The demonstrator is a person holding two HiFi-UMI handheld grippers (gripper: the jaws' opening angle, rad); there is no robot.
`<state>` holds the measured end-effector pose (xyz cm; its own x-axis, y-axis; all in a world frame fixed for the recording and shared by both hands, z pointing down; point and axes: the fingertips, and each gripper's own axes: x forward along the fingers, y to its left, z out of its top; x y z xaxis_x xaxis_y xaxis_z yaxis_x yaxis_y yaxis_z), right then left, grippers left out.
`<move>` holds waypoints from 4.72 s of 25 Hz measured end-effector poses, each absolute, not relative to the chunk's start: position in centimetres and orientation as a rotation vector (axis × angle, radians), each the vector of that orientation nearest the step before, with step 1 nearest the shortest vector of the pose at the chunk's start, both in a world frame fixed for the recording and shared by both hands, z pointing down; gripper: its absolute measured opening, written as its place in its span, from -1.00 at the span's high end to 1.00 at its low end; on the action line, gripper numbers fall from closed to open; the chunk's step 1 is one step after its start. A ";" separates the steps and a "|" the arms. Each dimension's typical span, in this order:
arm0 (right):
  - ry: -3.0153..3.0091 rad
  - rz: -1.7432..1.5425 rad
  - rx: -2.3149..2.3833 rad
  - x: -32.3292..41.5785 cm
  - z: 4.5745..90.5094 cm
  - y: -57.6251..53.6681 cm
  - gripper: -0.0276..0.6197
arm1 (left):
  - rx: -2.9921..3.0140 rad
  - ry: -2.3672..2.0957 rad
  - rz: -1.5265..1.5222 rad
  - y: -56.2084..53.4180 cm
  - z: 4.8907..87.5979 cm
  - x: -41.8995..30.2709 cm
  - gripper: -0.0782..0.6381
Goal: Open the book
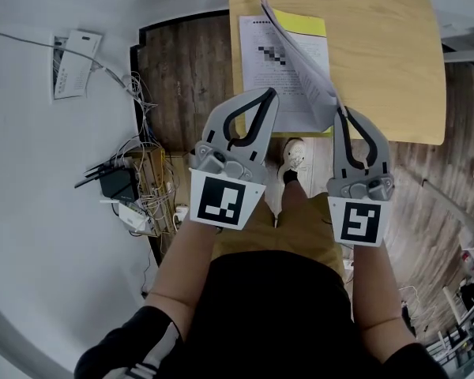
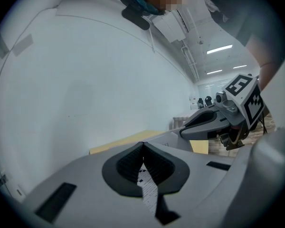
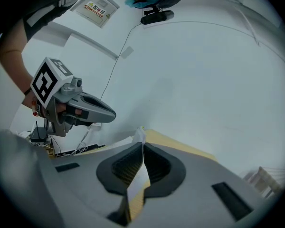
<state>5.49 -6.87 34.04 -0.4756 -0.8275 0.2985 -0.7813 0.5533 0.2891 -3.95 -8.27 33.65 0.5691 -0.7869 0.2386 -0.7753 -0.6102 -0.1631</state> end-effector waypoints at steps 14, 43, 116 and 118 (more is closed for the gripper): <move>-2.379 -0.172 1.311 9.7 34.0 -7.3 0.80 | -2.739 1.435 -0.436 -8.2 33.0 -0.8 0.75; -2.261 -0.038 1.403 17.7 37.3 -7.3 0.80 | -2.797 1.340 -0.462 -9.6 34.7 5.7 0.75; -2.018 0.431 1.591 25.0 48.7 -7.3 0.15 | -2.877 1.299 -0.619 -9.0 40.2 7.6 0.75; -2.033 0.392 1.571 24.8 48.2 -7.3 0.15 | -2.870 1.302 -0.615 -9.0 40.0 7.6 0.75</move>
<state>24.75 -7.35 48.17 -0.1780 -0.7999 0.5731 -0.9557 0.2792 0.0929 7.60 -9.00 39.97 0.5985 -0.7105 0.3700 -0.7371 -0.6693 -0.0929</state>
